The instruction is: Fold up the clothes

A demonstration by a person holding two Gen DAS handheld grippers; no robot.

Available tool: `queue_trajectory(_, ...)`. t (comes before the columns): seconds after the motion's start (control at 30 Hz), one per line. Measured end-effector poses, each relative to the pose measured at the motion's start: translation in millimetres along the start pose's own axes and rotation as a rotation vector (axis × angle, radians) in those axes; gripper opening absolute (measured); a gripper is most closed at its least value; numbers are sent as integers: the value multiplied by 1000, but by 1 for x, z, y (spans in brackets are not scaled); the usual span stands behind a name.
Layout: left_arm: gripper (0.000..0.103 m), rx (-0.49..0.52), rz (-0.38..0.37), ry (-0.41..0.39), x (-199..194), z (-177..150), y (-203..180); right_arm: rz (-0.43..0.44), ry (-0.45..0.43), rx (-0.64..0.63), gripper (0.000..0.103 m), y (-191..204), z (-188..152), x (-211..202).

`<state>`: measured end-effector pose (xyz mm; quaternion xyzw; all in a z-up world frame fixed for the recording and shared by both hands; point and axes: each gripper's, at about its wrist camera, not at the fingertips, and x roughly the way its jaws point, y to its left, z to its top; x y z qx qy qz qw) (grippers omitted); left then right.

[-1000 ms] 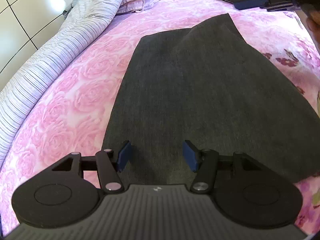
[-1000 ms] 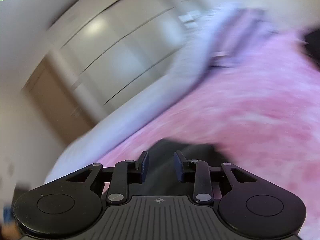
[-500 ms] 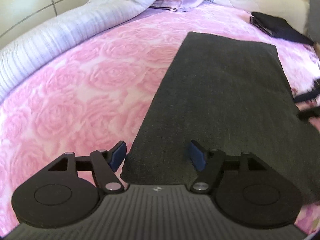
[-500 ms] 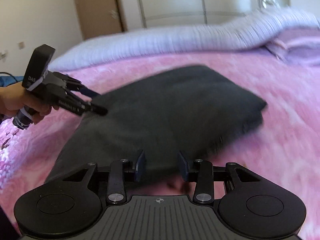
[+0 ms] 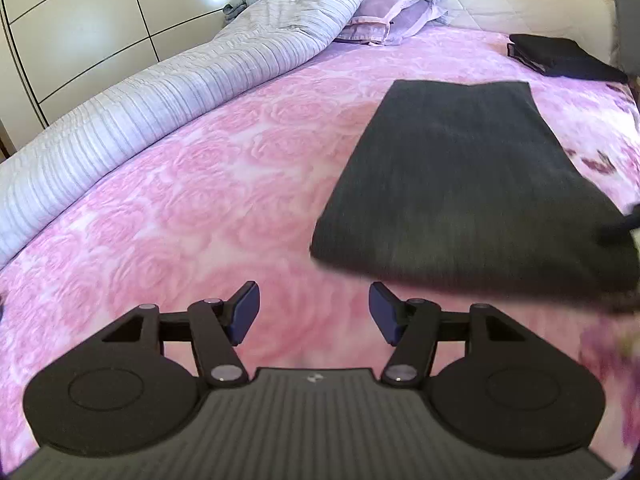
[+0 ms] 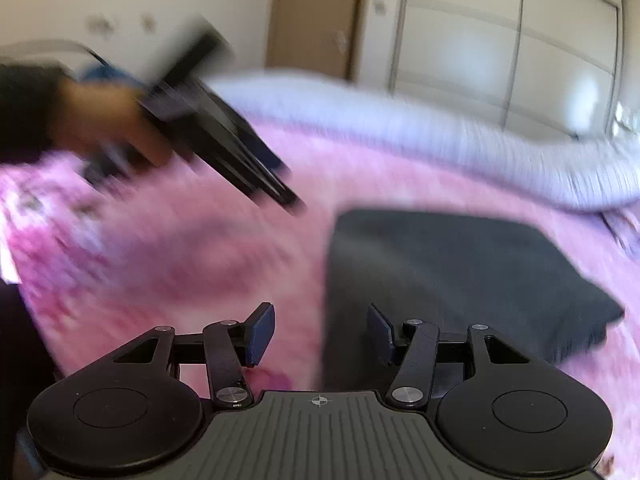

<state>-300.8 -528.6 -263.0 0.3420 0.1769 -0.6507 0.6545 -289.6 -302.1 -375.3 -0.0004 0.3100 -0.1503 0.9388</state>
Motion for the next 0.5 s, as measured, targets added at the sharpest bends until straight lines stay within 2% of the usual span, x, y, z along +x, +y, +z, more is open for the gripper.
queue_trajectory(0.07,58,22,7,-15,-13,-10,1,-20,88,20,53,-5,-11,8)
queue_trajectory(0.2,58,65,30,-32,-24,-21,-2,-104,170,1,54,-4,-13,-4)
queue_trajectory(0.33,59,140,57,-51,-24,-25,-15,-195,157,-251,58,32,-12,0)
queue_trajectory(0.5,66,443,136,-101,-20,-35,-51,-286,249,-550,62,59,-22,44)
